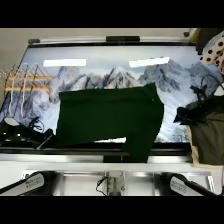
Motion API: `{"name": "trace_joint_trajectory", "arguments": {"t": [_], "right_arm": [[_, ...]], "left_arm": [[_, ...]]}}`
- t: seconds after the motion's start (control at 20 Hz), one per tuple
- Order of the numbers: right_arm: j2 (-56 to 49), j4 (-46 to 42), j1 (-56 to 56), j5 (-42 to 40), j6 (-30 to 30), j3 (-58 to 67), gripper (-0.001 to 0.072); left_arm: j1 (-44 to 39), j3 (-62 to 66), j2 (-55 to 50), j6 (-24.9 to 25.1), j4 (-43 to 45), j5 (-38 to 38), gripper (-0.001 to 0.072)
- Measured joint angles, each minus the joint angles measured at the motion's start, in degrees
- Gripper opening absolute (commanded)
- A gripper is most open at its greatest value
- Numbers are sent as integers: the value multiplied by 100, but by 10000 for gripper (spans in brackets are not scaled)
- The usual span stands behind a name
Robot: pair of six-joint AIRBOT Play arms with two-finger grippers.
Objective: Fold the shirts.
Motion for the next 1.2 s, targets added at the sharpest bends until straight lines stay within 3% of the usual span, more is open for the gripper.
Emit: {"name": "trace_joint_trajectory", "arguments": {"t": [0.1,0.2,0.45,0.75,0.8,0.95,1.0,1.05,1.1,1.2], "right_arm": [[2,26,0,-9,2,-9,435],[2,33,0,-46,7,-17,543],[4,297,0,-518,37,-640,540],[-131,1069,133,-2015,35,-2000,539],[-197,1137,149,-2164,37,-2094,502],[-332,1292,186,-2459,13,-2245,495],[-363,1392,229,-2590,-13,-2273,438],[-385,1399,293,-2712,-55,-2295,228],[-409,1355,367,-2837,-81,-2315,102],[-413,1379,551,-3023,-111,-2319,71]], "left_arm": [[-96,-48,-17,-31,-170,254,35],[-199,-66,-20,-85,-337,557,34],[-310,-83,0,-138,-422,706,34],[-337,-37,210,-52,-326,883,33],[-330,-26,262,-44,-291,901,33],[-330,2,435,-35,-337,822,33],[-343,4,474,-31,-348,785,33],[-341,11,509,-20,-376,767,33],[-339,11,533,-7,-380,754,33],[-337,46,568,24,-407,719,30]]}}
